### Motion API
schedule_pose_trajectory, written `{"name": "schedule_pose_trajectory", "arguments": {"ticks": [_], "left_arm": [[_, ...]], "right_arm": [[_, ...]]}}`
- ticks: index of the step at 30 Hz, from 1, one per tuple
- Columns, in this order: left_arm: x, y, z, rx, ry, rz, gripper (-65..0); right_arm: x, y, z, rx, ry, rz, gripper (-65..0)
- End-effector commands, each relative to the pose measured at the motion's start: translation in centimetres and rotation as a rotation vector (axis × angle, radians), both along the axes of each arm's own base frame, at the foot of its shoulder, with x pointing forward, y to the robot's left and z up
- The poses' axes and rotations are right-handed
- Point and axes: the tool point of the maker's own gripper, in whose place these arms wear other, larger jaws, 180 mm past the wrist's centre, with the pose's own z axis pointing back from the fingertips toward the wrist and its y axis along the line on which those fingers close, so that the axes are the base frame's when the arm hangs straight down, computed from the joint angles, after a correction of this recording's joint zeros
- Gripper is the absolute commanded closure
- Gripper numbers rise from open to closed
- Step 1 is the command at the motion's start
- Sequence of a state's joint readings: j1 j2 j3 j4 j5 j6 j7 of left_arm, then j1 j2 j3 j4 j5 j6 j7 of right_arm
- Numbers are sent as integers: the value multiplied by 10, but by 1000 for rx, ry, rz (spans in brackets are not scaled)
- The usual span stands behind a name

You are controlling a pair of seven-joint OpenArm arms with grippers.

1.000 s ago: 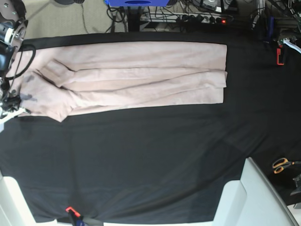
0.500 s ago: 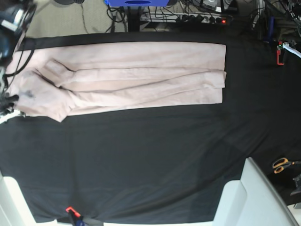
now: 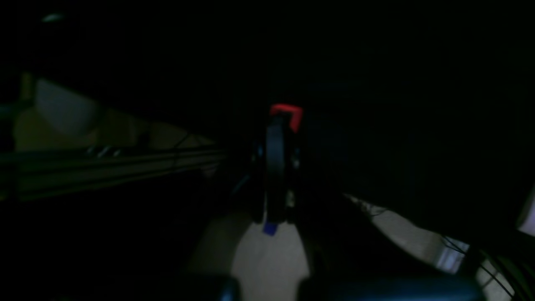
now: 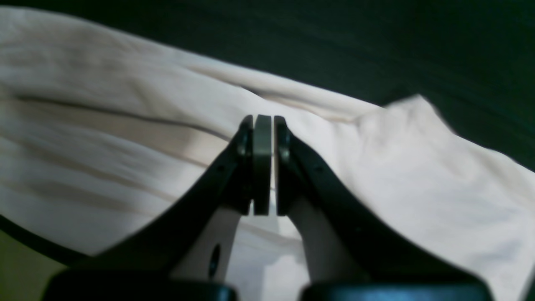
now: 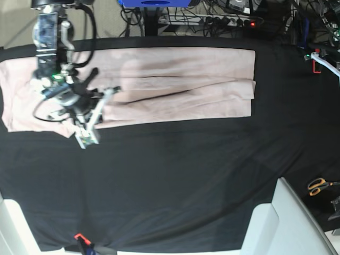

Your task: Fold the T-shirt properly

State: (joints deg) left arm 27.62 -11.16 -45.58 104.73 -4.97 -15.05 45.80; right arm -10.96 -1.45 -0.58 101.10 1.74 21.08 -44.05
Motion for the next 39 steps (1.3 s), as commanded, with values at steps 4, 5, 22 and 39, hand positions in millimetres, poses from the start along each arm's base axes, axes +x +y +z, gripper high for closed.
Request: {"name": "schedule_pose_trajectory", "arguments": {"ticks": [4,5,22,39], "left_arm": [[1,10,12,44,-13,2,0],[1,10,12,44,-12,3,0],[-2,12,10,43,-8,11,0],[1,10,9,32,-15,8,0]], "right_arm": [[21,28,2,42,-18,24,-9],[23,35,-1,45,-8,38,-9],[21,72,-51,67,106,80,-8],[-26,60,-47,65,108,67,-8]]}}
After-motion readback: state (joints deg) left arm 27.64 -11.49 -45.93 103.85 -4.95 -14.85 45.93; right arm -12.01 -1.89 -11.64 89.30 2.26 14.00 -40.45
